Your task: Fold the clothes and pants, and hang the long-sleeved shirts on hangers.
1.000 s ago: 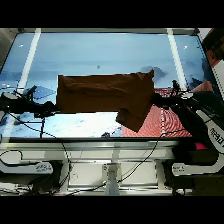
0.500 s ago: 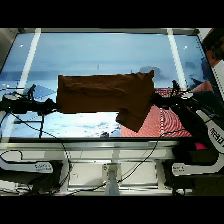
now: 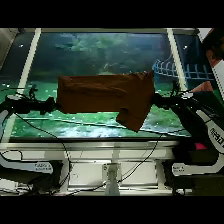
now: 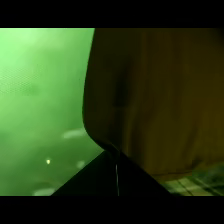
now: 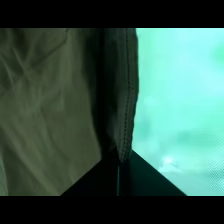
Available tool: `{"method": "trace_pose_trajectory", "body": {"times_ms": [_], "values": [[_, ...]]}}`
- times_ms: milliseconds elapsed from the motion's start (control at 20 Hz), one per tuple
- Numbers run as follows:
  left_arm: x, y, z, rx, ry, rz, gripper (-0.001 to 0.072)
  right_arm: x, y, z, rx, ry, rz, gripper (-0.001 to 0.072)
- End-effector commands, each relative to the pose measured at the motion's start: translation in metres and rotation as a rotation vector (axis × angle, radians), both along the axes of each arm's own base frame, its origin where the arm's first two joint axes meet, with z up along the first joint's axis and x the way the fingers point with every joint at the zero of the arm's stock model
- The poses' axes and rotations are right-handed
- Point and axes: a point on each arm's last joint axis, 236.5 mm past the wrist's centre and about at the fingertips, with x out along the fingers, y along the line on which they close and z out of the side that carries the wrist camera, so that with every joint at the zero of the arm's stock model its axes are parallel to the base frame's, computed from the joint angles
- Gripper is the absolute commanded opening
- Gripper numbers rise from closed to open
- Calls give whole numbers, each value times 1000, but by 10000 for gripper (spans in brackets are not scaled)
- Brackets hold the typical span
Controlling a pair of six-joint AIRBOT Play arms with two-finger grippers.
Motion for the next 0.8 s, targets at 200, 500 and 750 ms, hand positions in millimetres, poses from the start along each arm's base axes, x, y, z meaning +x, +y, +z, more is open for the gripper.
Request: {"method": "trace_pose_trajectory", "body": {"times_ms": [200, 500, 750], "values": [[43, -29, 98, -232, -291, 54, 18, -1, 5, 66, -31, -137, 72, 14], [70, 0, 304, -326, -909, 186, 18, -17, 16, 205, -89, -459, 136, 14], [29, -15, 434, -164, -1226, 93, 17, -41, 18, 393, -245, -939, 159, 14]]}}
